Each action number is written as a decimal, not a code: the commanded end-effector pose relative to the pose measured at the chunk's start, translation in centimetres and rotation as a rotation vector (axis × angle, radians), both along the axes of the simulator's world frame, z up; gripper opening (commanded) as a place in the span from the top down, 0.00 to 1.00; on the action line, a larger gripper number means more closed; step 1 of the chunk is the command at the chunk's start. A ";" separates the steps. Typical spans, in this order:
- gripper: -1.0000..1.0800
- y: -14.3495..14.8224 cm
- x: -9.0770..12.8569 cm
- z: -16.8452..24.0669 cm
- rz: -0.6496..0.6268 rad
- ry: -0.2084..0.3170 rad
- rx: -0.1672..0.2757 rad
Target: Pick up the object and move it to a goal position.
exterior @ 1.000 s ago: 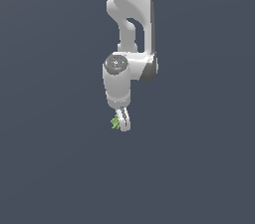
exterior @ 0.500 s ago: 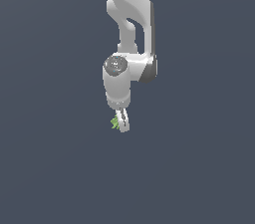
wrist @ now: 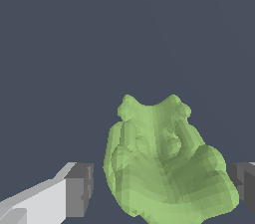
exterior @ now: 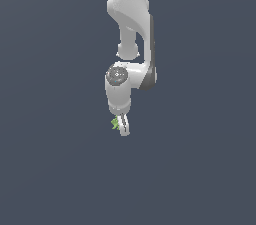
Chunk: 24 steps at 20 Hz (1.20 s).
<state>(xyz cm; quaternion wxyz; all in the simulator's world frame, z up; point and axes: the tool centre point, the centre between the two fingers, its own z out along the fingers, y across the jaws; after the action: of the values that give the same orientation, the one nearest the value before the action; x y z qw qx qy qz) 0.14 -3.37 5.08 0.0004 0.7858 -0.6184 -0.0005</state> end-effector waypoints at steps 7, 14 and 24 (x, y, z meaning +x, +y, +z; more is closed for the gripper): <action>1.00 0.0 0.1 -1.0 -0.001 -0.001 0.000; 1.00 0.0 0.1 -1.0 -0.001 -0.001 0.000; 1.00 2.8 -0.9 0.1 0.000 -0.003 0.000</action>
<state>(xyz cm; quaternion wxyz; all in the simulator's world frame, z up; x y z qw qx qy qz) -0.46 -1.40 4.90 -0.0002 0.7853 -0.6192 0.0003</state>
